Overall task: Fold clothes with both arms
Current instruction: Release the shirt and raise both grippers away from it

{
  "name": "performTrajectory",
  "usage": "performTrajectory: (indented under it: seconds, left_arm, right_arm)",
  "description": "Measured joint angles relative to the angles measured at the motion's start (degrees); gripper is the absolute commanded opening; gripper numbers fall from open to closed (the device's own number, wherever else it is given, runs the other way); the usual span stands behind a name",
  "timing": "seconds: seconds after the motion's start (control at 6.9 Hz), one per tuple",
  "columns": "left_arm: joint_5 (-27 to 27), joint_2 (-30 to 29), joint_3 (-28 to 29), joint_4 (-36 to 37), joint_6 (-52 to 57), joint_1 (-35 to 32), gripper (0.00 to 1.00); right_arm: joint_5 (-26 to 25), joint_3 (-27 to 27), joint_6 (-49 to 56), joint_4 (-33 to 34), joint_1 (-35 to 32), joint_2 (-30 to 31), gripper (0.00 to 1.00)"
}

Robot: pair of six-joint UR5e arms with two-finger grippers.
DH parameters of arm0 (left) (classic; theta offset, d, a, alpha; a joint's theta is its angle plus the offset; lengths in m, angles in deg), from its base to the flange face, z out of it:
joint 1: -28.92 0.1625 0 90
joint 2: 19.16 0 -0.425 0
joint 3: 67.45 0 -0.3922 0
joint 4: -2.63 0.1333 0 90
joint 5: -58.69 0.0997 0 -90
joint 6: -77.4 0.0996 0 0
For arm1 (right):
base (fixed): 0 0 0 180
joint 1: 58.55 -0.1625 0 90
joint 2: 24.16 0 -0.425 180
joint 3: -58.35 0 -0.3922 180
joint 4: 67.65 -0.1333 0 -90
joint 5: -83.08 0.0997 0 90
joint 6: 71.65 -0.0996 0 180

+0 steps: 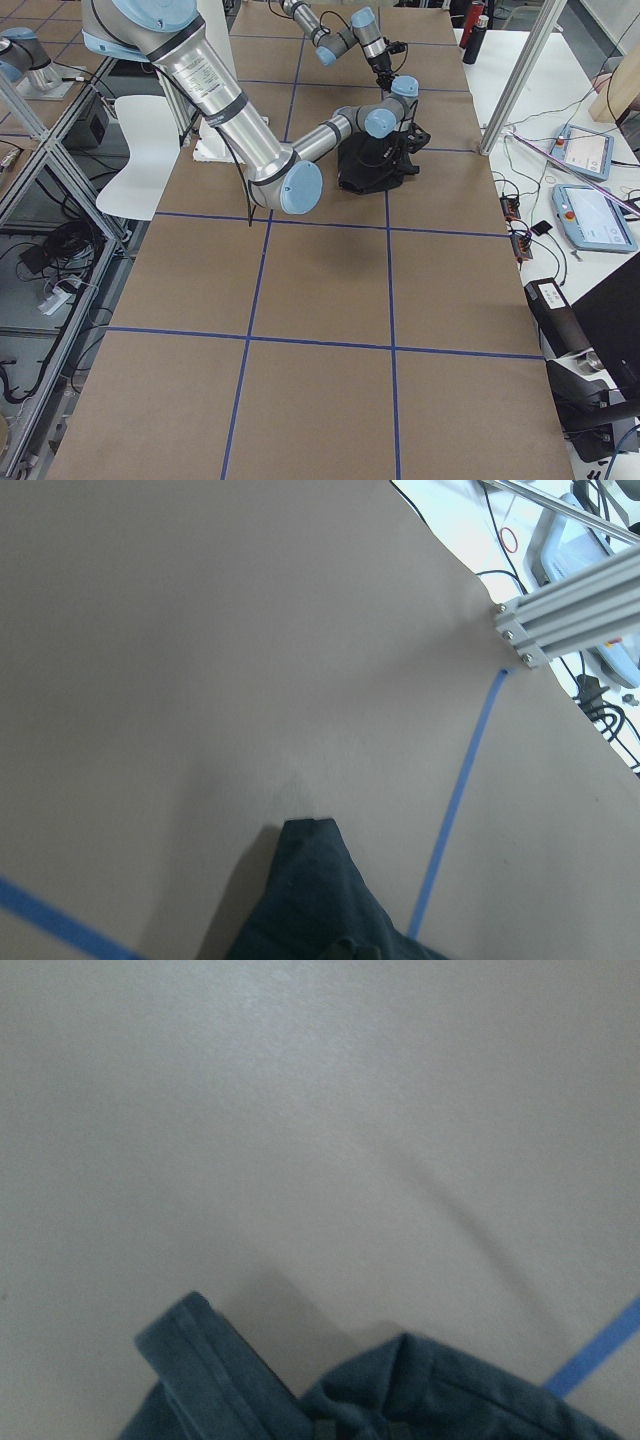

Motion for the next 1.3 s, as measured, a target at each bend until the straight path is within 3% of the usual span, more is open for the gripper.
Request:
performTrajectory:
  seconds: [0.14,0.43,0.72,1.01,1.3]
  left_arm:
    - [0.0,-1.8,4.0,-1.6,2.0,-1.9,1.0]
    - [-0.9,-2.8,5.7,-2.4,5.8,-4.9,1.0]
    - [-7.0,-1.8,3.6,-2.1,12.1,-7.7,1.0]
    - [-10.3,4.9,-3.6,-1.3,24.0,-9.7,1.0]
    - [-11.5,12.5,-12.2,3.6,40.4,-12.2,1.0]
  right_arm:
    - [0.3,-5.4,3.8,-3.3,-2.1,-3.2,1.0]
    - [4.7,-8.7,11.1,-4.9,-6.1,-5.9,1.0]
    - [6.3,-5.0,13.1,-5.0,-7.4,-3.4,1.0]
    - [6.4,0.6,17.6,-4.8,-9.0,2.1,1.0]
    - [6.6,6.1,32.3,-0.6,-12.4,8.5,1.0]
